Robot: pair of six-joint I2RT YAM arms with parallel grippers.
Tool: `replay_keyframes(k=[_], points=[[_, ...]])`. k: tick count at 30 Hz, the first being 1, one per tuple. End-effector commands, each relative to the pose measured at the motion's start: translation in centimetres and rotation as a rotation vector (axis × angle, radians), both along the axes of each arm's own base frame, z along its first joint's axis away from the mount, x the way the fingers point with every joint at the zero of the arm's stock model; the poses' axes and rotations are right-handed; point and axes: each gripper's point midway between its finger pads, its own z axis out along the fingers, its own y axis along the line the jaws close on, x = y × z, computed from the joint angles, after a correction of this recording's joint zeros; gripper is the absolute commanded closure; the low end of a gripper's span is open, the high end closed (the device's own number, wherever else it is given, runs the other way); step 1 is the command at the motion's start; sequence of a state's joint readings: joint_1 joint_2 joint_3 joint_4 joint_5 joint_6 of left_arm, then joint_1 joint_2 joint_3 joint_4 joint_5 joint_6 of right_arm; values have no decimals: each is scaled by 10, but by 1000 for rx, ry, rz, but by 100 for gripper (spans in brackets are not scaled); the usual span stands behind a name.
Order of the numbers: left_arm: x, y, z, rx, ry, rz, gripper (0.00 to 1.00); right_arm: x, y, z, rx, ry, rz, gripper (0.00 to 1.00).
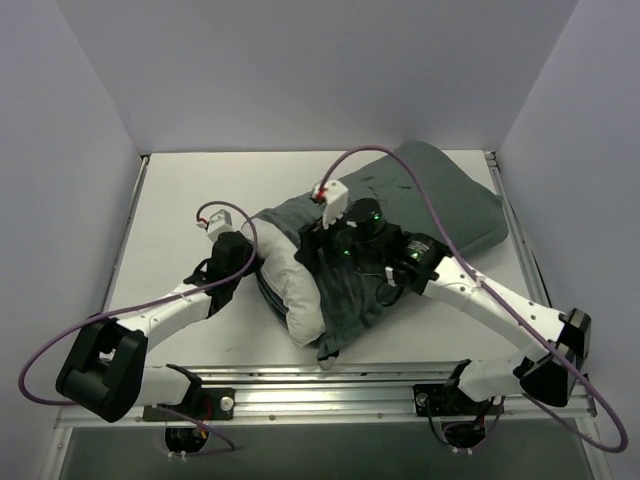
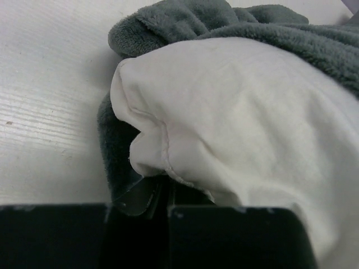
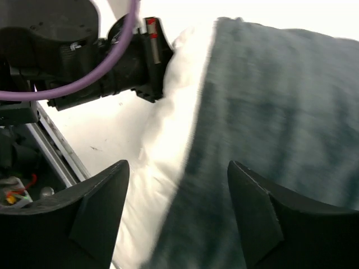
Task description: Remove the pillowcase from the pillow
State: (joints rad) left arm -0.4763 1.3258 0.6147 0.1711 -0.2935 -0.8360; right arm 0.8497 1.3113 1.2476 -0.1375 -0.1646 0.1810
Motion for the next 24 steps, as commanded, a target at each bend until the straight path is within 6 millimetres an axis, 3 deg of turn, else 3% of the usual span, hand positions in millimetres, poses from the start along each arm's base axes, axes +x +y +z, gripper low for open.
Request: replay_keyframes(k=[1, 3, 4, 5, 8, 13, 15, 20, 22, 24], points=[[4, -19, 42, -97, -154, -70, 95, 1, 17, -1, -164, -151, -49, 33], [0, -20, 44, -96, -157, -93, 95, 3, 25, -1, -231, -216, -93, 26], [-3, -20, 43, -95, -157, -100, 95, -5, 37, -13, -280, -231, -73, 24], [-5, -21, 47, -96, -167, -115, 95, 0, 36, -11, -321, -275, -121, 21], [-9, -19, 49, -95, -178, -123, 94, -7, 51, -29, -437, -342, -98, 19], [-12, -15, 47, -66, -171, -126, 94, 2, 50, -67, -612, -395, -147, 12], [-12, -13, 45, -60, -165, -121, 94, 7, 41, -84, -672, -409, -169, 6], [-11, -9, 39, -48, -139, -105, 94, 19, 17, -127, -829, -394, -208, 1], [-10, -8, 37, -44, -131, -102, 94, 25, 4, -142, -863, -365, -228, 1], [-10, -7, 36, -39, -123, -97, 94, 37, -18, -149, -908, -340, -292, 9]])
